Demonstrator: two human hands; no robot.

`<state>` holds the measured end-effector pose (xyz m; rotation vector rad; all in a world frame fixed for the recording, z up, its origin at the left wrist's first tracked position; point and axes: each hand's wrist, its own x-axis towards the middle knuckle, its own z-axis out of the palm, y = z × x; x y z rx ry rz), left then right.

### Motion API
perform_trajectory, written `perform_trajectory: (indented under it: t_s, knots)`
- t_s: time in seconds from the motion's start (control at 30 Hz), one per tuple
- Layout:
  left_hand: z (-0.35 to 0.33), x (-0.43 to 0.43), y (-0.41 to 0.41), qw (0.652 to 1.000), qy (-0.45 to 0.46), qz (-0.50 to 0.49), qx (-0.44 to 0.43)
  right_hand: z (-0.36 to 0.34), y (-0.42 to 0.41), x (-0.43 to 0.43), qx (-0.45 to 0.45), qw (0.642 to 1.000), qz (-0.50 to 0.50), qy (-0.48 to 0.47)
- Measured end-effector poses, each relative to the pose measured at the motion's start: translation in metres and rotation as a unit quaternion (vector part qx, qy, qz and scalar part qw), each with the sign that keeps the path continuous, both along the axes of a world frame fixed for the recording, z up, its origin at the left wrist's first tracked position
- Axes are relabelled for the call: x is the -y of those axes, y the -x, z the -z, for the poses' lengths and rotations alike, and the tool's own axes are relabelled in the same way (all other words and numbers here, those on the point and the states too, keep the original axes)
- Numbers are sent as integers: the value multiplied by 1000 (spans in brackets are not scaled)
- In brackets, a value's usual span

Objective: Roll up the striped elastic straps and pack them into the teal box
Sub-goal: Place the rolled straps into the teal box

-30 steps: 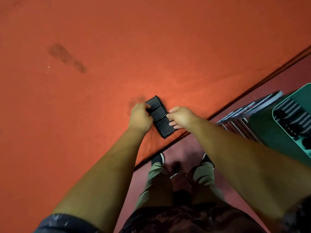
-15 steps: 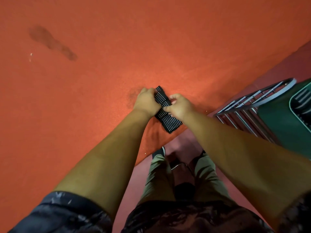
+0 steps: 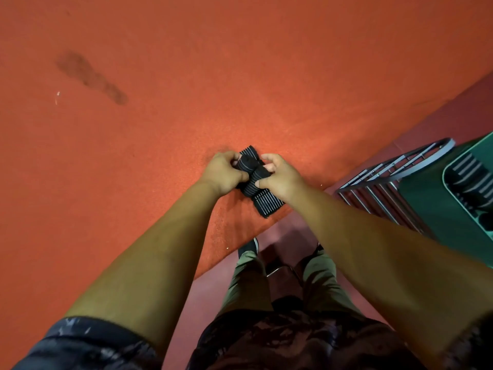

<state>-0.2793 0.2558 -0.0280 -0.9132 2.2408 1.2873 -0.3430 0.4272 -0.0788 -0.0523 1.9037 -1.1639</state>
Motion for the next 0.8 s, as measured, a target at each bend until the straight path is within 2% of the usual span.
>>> perform_trajectory:
  t_s: [0.2, 0.37, 0.6, 0.8]
  knots:
    - [-43, -6, 21, 999, 9, -16, -29, -42, 43, -19, -11, 999, -29, 38]
    - [-72, -33, 57, 999, 34, -14, -37, -74, 81, -60, -21, 999, -3, 27]
    - [-100, -124, 123, 988, 9, 112, -107, -113, 120, -173, -69, 994, 80, -30]
    - [-106, -240, 181, 966, 20, 232, -113, -132, 125, -303, -77, 978, 182, -63]
